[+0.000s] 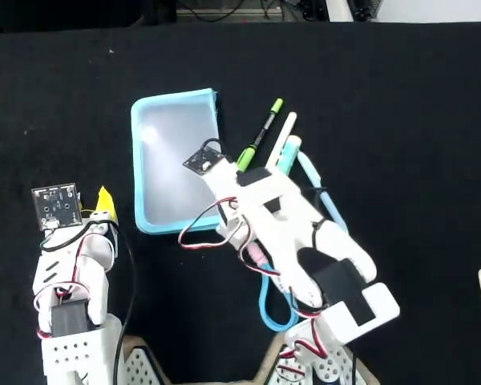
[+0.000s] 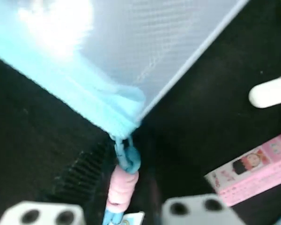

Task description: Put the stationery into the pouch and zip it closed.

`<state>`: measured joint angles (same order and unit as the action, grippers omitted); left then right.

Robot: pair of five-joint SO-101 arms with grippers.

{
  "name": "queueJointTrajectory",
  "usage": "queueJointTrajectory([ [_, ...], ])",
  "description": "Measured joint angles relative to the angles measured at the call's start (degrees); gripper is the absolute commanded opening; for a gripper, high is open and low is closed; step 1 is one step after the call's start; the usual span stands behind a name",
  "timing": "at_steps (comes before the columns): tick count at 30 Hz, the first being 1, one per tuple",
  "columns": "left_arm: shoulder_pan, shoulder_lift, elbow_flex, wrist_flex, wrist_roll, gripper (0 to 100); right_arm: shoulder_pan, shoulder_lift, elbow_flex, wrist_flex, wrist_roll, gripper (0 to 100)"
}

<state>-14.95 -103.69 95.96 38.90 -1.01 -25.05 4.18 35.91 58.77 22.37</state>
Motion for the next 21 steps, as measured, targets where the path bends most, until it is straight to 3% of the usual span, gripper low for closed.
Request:
queueJointTrajectory([
  [7, 0.26, 0.0, 0.0, 0.0, 0.0, 15, 0.97, -13.27, 0.97, 1.67, 1.85, 1.1],
  [14, 7.65, 0.0, 0.0, -0.88, 0.0, 15, -4.22, -36.57, 4.75, 2.2, 1.76, 1.1],
  [21, 15.74, 0.0, 0.0, -2.9, 0.0, 15, -8.0, -54.59, 16.26, -10.46, 1.76, 1.1],
])
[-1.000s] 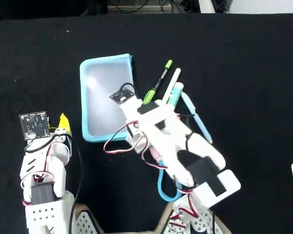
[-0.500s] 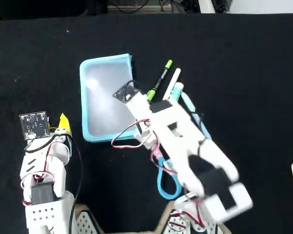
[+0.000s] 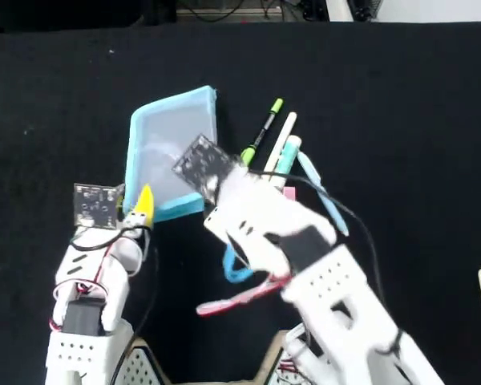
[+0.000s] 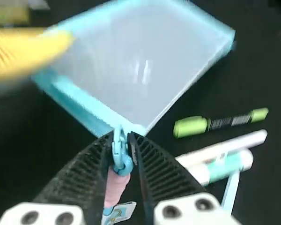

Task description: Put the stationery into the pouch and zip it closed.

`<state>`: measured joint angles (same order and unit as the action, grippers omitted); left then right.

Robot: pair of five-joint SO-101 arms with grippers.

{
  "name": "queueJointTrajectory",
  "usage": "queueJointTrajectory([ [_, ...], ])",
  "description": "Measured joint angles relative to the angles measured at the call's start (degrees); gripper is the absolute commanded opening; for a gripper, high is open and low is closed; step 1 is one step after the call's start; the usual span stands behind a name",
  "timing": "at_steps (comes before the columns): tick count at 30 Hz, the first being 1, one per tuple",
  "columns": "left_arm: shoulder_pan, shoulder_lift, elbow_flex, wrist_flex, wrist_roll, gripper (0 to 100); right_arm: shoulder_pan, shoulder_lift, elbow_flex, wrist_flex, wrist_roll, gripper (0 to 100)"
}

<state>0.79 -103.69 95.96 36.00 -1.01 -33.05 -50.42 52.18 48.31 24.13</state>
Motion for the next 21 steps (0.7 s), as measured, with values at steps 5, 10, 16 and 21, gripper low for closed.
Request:
queueJointTrajectory([
  [5, 2.37, 0.0, 0.0, 2.2, 0.0, 15, -1.85, -11.43, 6.95, -11.16, -0.26, 1.1],
  [10, 2.64, 0.0, 0.0, 2.46, 0.0, 15, -8.88, -19.16, 12.4, -19.16, -0.35, 1.1],
  [16, 5.98, 0.0, 0.0, 4.22, 0.0, 15, -14.33, -20.66, 16.53, -23.38, -0.35, 1.1],
  [21, 5.01, 0.0, 0.0, 4.31, 0.0, 15, -12.48, -20.75, 17.32, -21.54, -0.35, 1.1],
])
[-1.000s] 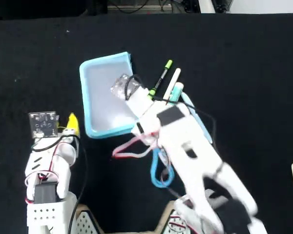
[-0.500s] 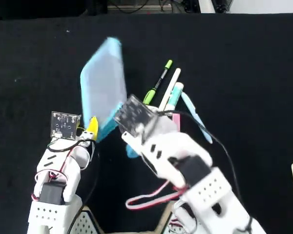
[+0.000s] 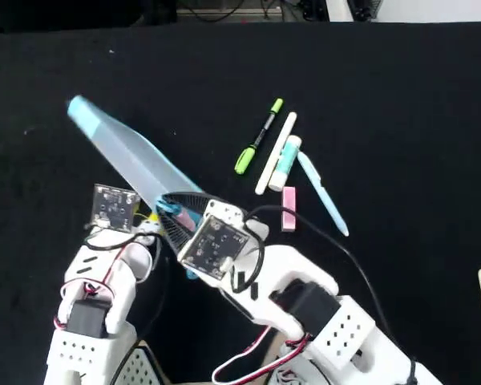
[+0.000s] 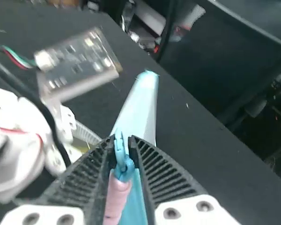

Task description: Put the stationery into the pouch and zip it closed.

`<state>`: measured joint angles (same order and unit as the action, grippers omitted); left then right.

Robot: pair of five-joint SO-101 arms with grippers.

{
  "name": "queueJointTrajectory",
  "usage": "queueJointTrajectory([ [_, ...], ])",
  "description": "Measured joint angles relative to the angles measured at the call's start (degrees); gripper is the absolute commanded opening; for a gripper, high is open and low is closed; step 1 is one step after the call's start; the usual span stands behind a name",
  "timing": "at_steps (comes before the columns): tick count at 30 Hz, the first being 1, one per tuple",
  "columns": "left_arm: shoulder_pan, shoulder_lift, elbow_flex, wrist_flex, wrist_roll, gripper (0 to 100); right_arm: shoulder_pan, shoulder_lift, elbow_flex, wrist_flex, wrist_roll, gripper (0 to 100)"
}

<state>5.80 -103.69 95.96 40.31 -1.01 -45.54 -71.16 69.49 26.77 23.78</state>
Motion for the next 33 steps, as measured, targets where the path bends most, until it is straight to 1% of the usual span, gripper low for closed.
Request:
queueJointTrajectory([
  [5, -6.15, 0.0, 0.0, 0.09, 0.0, 15, 2.99, 0.0, 3.6, 4.04, 0.09, 1.1],
  [10, -10.2, 0.0, 0.0, 0.09, -0.09, 14, 3.34, 0.0, 8.09, 4.04, 0.09, 1.1],
  [15, -11.08, 0.0, 0.0, 0.88, -5.71, 14, 3.34, 0.0, 9.58, 3.52, 0.09, 1.1],
  [19, -11.08, 0.0, -0.88, 6.42, -7.91, 14, 3.25, 0.0, 10.73, -1.67, 0.0, 1.1],
  [25, -11.08, 0.0, -9.58, 18.2, -8.53, 15, 3.25, 0.0, 14.59, -6.68, 0.0, 1.1],
  [28, -9.14, -0.09, -11.08, 20.31, -8.44, 15, 3.25, 0.0, 15.65, -7.91, 0.0, 1.1],
  [31, -3.69, -0.09, -11.08, 20.66, -8.53, 22, 3.25, 0.0, 15.65, -8.26, 0.0, 1.1],
  [33, 0.62, -0.09, -11.08, 20.66, -8.53, 23, 3.25, 0.0, 15.65, -8.26, 0.09, 1.1],
])
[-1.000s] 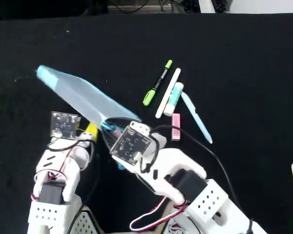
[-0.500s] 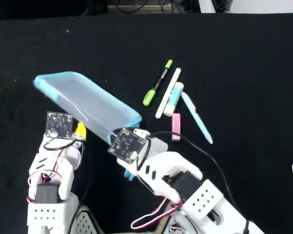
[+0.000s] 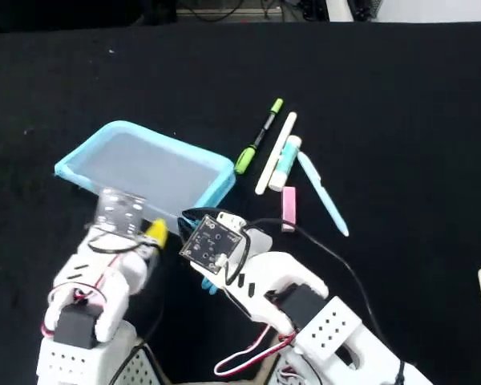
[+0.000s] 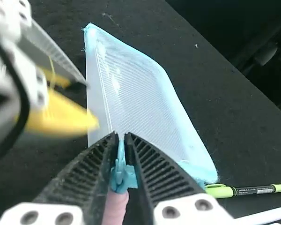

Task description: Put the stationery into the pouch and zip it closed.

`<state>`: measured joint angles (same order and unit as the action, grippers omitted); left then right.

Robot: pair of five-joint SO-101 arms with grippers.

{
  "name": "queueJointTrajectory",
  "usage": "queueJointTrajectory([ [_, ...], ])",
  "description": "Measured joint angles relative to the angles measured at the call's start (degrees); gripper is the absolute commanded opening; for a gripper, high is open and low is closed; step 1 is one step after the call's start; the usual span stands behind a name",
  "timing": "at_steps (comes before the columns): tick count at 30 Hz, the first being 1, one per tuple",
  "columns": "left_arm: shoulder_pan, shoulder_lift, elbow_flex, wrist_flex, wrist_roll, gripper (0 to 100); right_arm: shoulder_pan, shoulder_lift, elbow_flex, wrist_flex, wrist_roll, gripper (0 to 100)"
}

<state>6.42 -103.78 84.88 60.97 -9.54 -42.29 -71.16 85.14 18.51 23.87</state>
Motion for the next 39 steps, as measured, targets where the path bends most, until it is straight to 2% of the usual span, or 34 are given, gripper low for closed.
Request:
queueJointTrajectory([
  [4, 6.33, 0.0, 0.09, 0.0, 1.93, 23, 0.18, 0.0, 0.0, -0.18, 0.0, 1.1],
  [10, 7.21, 0.0, 3.52, -4.75, 8.88, 23, 0.26, 0.0, 0.0, -0.18, 0.0, 1.1],
  [15, 10.46, 0.0, 3.78, -5.19, 9.49, 23, 0.35, -0.09, 0.0, -0.26, 0.0, 1.1],
  [24, 10.9, 0.0, 3.87, -5.19, 9.49, 23, 1.14, -0.09, 0.0, -0.35, -0.09, 1.1],
  [29, 3.08, 0.0, 3.87, -5.8, 9.58, 24, 7.82, -0.09, 0.0, 2.81, -0.09, 1.5],
  [32, -2.81, -0.09, 4.4, -6.86, 9.58, 23, 9.93, -0.09, -3.6, 11.43, -0.09, 1.5],
  [36, -7.91, 0.0, 9.05, -12.4, 9.58, 23, 10.29, -0.09, -10.9, 25.14, 0.0, 1.8],
  [39, -10.46, -0.35, 10.81, -16.97, 9.58, 23, 8.97, -0.09, -12.13, 31.21, -0.09, 9.6],
])
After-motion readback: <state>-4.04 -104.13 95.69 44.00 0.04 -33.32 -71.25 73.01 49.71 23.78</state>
